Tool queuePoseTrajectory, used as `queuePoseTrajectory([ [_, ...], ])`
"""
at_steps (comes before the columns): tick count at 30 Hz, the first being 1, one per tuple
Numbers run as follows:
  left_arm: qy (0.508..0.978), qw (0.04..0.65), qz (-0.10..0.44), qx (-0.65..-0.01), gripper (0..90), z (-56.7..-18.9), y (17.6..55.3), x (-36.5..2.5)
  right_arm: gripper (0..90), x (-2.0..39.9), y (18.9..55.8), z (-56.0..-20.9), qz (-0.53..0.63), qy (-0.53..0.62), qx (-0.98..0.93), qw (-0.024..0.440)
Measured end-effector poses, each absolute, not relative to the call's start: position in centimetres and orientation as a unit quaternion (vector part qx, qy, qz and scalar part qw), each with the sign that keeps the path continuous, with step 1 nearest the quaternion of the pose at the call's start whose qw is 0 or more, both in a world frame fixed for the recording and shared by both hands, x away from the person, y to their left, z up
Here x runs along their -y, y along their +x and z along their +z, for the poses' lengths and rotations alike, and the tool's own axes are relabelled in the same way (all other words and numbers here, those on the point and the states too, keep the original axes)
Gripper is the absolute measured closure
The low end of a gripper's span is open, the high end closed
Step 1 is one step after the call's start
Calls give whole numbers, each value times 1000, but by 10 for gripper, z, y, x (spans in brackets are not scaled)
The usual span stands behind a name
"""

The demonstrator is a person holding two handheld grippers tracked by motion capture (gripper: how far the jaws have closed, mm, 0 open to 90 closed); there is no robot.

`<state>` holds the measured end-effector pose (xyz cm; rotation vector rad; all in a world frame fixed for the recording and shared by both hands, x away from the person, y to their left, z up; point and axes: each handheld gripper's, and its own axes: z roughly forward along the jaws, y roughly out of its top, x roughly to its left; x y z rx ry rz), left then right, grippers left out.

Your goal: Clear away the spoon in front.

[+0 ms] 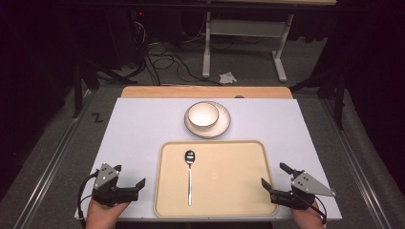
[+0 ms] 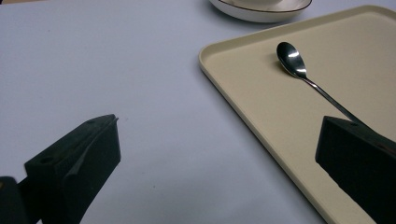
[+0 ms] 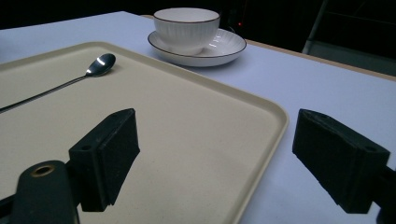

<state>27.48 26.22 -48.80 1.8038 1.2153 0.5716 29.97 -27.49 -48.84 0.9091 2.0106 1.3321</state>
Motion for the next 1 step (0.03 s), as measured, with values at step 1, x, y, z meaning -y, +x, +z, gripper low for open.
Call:
queuePoseTrajectory([
  [1,724,431,230,-487,8,-487,275,-262,155,275,300,-488,497,338,-749,278],
])
